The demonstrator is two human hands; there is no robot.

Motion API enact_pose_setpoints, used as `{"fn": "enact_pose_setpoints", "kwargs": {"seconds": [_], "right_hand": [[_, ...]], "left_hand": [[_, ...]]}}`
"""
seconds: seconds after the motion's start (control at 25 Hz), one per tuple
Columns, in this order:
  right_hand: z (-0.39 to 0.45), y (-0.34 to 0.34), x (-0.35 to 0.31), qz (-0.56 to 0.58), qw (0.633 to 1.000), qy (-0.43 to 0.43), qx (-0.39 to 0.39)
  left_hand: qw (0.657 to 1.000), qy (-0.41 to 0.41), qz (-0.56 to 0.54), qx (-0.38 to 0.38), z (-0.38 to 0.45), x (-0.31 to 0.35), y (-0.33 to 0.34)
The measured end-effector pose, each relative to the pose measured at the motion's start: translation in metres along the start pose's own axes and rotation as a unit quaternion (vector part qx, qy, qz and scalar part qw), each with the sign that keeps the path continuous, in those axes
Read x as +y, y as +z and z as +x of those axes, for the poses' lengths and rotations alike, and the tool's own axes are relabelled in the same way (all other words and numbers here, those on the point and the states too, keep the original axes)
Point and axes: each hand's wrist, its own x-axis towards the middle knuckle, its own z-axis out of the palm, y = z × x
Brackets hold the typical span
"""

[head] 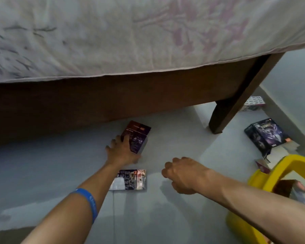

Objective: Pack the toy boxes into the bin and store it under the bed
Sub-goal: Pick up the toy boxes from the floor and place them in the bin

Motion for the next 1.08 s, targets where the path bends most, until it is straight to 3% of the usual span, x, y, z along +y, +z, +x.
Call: {"fn": "enact_pose_setpoints", "kwargs": {"seconds": [0.12, 0.24, 0.32, 0.4, 0.52, 0.56, 0.6, 0.64, 0.68, 0.8, 0.88, 0.96, 1.08], "right_hand": [[0.006, 0.016, 0.006, 0.067, 0.997, 0.038, -0.021], [0.0, 0.024, 0.02, 0.17, 0.98, 0.105, 0.0], [-0.011, 0.021, 0.038, 0.259, 0.951, 0.164, 0.045], [-0.027, 0.014, 0.062, 0.42, 0.868, 0.225, 0.138], [-0.057, -0.001, 0.089, 0.675, 0.669, 0.178, 0.255], [-0.069, -0.002, 0.095, 0.73, 0.614, 0.131, 0.27], [-0.078, -0.002, 0.1, 0.77, 0.562, 0.095, 0.287], [-0.093, 0.0, 0.105, 0.793, 0.516, 0.078, 0.313], [-0.113, 0.004, 0.112, 0.796, 0.489, 0.081, 0.349], [-0.185, 0.035, 0.133, 0.73, 0.456, 0.152, 0.486], [-0.232, 0.069, 0.139, 0.699, 0.427, 0.175, 0.546], [-0.261, 0.096, 0.139, 0.693, 0.403, 0.179, 0.571], [-0.3, 0.133, 0.137, 0.708, 0.37, 0.207, 0.564]], "left_hand": [[0.994, -0.065, -0.062, -0.06, 0.021, 0.008, 0.013], [0.98, -0.016, -0.185, -0.077, 0.007, 0.017, 0.016], [0.911, 0.08, -0.373, -0.154, -0.02, 0.027, 0.006], [0.802, 0.154, -0.525, -0.241, -0.052, 0.045, -0.016], [0.631, 0.211, -0.639, -0.386, -0.088, 0.086, -0.045], [0.59, 0.208, -0.66, -0.416, -0.098, 0.105, -0.052], [0.576, 0.195, -0.67, -0.426, -0.106, 0.124, -0.058], [0.583, 0.184, -0.669, -0.422, -0.116, 0.147, -0.065], [0.611, 0.182, -0.66, -0.398, -0.128, 0.172, -0.07], [0.689, 0.23, -0.635, -0.265, -0.159, 0.242, -0.085], [0.748, 0.284, -0.558, -0.219, -0.181, 0.288, -0.09], [0.813, 0.334, -0.434, -0.197, -0.199, 0.327, -0.086], [0.838, 0.361, -0.342, -0.225, -0.23, 0.382, -0.064]]}}
